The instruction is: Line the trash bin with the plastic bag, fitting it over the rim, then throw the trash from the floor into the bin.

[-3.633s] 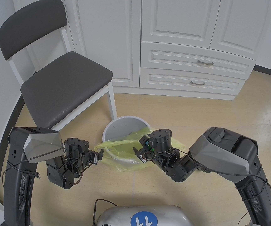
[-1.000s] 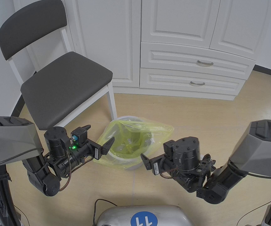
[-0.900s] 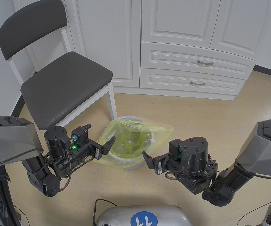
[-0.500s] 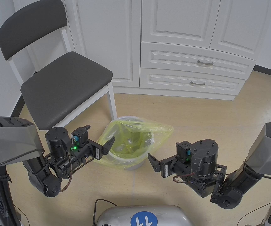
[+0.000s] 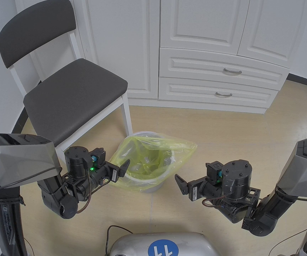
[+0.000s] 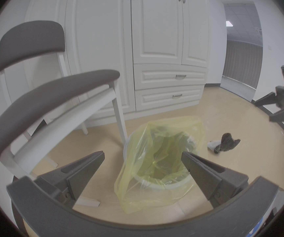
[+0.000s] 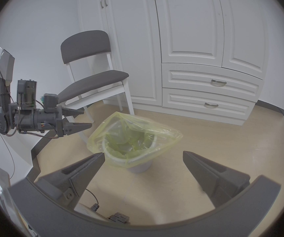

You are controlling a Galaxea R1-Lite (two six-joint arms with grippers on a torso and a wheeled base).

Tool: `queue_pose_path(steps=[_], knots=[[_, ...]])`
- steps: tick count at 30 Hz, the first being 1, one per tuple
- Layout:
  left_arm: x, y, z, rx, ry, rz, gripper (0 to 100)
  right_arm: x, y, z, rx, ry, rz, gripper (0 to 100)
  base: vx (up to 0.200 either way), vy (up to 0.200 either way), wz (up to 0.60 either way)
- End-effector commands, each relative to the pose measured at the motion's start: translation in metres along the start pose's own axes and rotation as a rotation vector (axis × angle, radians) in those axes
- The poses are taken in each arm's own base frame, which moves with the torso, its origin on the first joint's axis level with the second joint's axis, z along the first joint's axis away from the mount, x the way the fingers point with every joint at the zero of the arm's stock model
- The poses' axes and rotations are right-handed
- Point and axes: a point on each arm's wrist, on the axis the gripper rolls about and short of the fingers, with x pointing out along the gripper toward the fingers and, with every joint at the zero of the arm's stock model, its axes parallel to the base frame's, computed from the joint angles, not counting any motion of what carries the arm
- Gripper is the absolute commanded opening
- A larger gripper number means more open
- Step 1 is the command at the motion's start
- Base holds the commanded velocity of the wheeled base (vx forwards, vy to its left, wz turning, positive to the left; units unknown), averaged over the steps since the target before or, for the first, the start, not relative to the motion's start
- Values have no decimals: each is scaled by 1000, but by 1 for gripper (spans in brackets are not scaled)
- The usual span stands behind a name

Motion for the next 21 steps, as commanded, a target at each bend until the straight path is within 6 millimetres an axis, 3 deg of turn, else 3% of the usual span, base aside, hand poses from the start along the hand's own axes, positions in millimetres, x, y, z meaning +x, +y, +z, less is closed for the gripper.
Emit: queue_pose_path(steps=[1, 10, 18, 19, 21], knots=[[32, 7, -10, -3, 97, 14, 100, 9, -11, -7, 3, 19, -35, 100, 0, 0, 0], [71, 27, 8, -13, 177, 33, 100, 38, -10, -28, 52, 56, -50, 100, 0, 0, 0], [106, 32, 1, -17, 170, 44, 100, 44, -13, -34, 53, 68, -63, 100, 0, 0, 0], [110, 32, 1, -17, 167, 45, 0, 44, -14, -34, 54, 68, -66, 100, 0, 0, 0], [117, 33, 2, -23, 150, 48, 0, 44, -16, -34, 55, 69, -69, 100, 0, 0, 0]])
